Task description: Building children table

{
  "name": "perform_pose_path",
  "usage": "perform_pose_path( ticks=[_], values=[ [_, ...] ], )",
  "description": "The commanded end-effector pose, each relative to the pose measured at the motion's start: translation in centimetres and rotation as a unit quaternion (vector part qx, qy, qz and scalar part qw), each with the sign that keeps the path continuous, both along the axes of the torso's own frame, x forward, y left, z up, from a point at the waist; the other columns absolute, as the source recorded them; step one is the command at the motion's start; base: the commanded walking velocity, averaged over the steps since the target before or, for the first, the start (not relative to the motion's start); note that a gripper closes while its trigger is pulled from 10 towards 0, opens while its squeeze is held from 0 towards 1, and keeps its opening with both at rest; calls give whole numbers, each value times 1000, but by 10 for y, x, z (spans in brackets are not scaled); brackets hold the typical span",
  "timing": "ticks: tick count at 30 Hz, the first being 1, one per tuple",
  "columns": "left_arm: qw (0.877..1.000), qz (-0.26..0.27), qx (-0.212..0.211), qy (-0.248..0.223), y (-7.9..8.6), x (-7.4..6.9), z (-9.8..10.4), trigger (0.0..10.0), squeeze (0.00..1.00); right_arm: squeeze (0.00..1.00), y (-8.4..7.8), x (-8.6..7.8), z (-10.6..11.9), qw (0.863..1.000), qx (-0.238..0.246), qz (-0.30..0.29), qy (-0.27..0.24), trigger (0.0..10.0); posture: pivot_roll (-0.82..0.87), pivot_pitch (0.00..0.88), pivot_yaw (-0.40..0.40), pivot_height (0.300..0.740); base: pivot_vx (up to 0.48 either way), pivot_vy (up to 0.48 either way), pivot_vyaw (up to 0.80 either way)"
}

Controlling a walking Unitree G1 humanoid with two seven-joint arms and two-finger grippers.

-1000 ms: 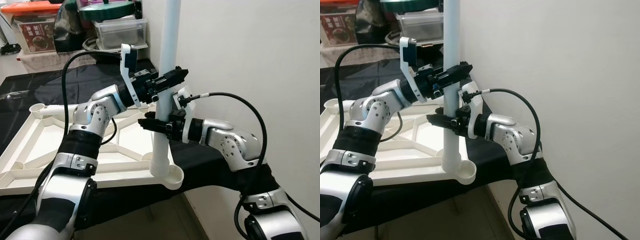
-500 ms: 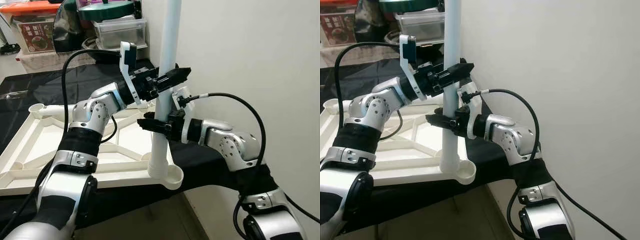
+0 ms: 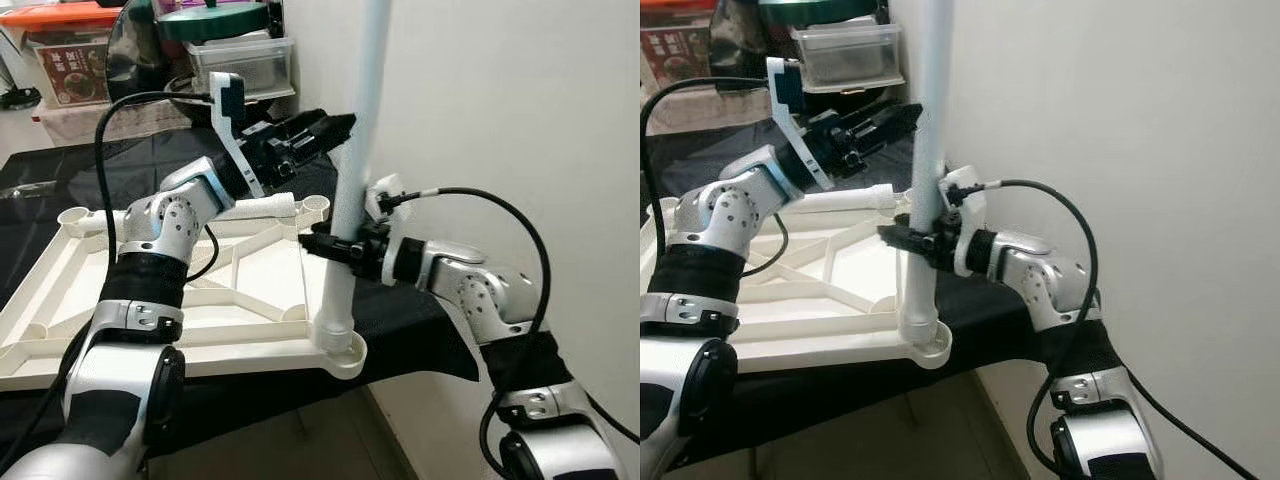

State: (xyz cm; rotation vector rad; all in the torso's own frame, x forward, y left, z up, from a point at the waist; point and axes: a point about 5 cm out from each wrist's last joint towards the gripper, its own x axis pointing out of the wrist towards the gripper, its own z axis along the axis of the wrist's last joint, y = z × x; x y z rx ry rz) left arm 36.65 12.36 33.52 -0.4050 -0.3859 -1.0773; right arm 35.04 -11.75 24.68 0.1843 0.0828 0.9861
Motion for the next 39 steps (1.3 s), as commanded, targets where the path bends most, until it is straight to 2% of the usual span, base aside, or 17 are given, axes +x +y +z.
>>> perform_pose_path(
  ticks=[1,5,6,7,8,10,11,12,14,16,19,21,23,24,30,34,39],
  values=[
    [999,25,-19,3,13,-2,-2,10000,0,0,-13,5,11,999,20,-33,-25,0,22,15,19,740,0,0,0],
    [999,30,-23,4,15,-3,-3,10000,0,0,-16,6,14,998,26,-43,-29,0,22,15,19,740,0,0,0],
    [998,60,-21,10,16,-5,-15,10000,0,0,-25,11,22,993,52,-95,-43,9529,14,13,19,740,0,0,0],
    [998,60,-21,10,16,-5,-15,10000,0,0,-25,11,22,993,52,-95,-43,9529,14,13,19,740,0,0,0],
    [996,82,-19,14,17,-7,-23,10000,0,0,-31,14,27,987,71,-133,-50,10000,8,14,18,740,0,0,0],
    [986,160,-26,41,19,-9,-48,10000,0,0,-40,16,32,973,84,-204,-74,10000,0,17,20,740,0,0,0],
    [986,160,-26,41,19,-9,-48,10000,0,0,-40,16,32,973,84,-204,-74,10000,0,17,20,740,0,0,0],
    [977,206,-8,61,16,-15,-72,10000,0,0,-37,12,30,957,31,-269,-105,10000,-11,30,25,740,0,0,0],
    [977,206,-8,61,16,-15,-72,10000,0,0,-37,12,30,957,31,-269,-105,10000,-11,30,25,740,0,0,0],
    [970,232,14,74,15,-23,-88,10000,0,0,-34,9,31,939,10,-317,-135,10000,-21,45,35,740,0,0,0],
    [970,232,14,74,15,-23,-88,10000,0,0,-34,9,31,939,10,-317,-135,10000,-21,45,35,740,0,0,0],
    [965,244,19,88,15,-26,-98,10000,0,0,-31,7,35,938,33,-311,-153,10000,-20,49,31,740,0,0,0],
    [955,273,22,116,15,-35,-115,10000,0,0,-35,4,35,920,44,-343,-184,10000,-14,56,30,740,0,0,0],
    [955,273,22,116,15,-35,-115,10000,0,0,-35,4,35,920,44,-343,-184,10000,-14,56,30,740,0,0,0],
    [940,308,70,130,-1,-58,-146,10000,0,0,-35,0,16,913,49,-359,-188,10000,-5,76,27,740,0,0,0],
    [938,306,104,128,-9,-71,-160,10000,0,0,-37,-3,3,907,37,-379,-179,10000,-7,80,28,740,0,0,0],
    [930,318,107,152,-9,-78,-172,10000,0,0,-44,-4,-10,892,27,-413,-181,10000,-6,94,31,740,0,0,0]
  ],
)
